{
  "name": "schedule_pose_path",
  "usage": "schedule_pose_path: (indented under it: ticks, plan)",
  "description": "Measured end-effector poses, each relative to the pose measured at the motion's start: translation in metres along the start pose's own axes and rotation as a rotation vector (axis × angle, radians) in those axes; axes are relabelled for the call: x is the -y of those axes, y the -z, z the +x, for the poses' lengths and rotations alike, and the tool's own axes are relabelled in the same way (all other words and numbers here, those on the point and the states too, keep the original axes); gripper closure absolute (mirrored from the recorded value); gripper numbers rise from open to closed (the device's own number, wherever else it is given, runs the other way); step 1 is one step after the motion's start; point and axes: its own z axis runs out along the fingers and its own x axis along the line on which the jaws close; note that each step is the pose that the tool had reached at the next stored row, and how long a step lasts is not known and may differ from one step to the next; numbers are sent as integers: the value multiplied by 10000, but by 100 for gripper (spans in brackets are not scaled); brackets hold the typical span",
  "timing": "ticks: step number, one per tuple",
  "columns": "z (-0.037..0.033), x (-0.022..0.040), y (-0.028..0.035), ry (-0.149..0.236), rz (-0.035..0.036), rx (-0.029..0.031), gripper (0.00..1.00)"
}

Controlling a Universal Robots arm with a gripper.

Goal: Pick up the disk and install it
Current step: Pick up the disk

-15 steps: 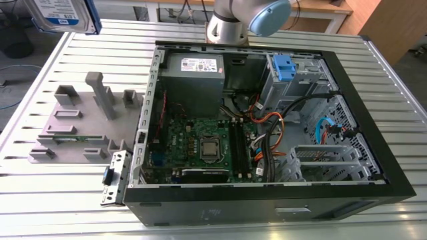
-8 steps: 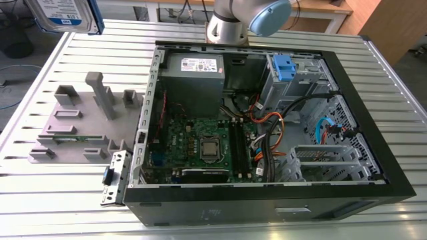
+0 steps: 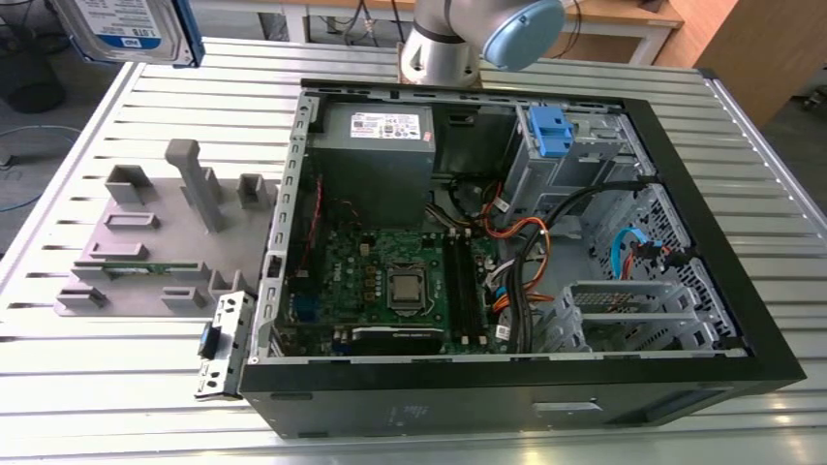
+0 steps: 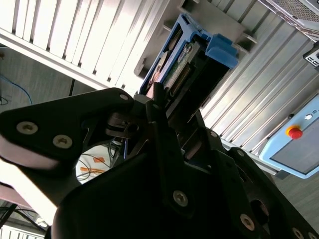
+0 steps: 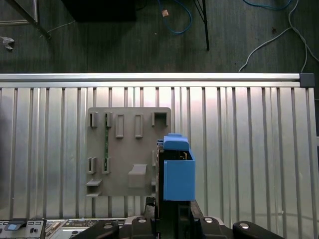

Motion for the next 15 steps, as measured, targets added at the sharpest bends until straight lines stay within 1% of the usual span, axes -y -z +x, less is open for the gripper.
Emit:
schedule_pose_path:
  ticks: [15]
  plan:
    - [-4,141,7,-1,0,0,65]
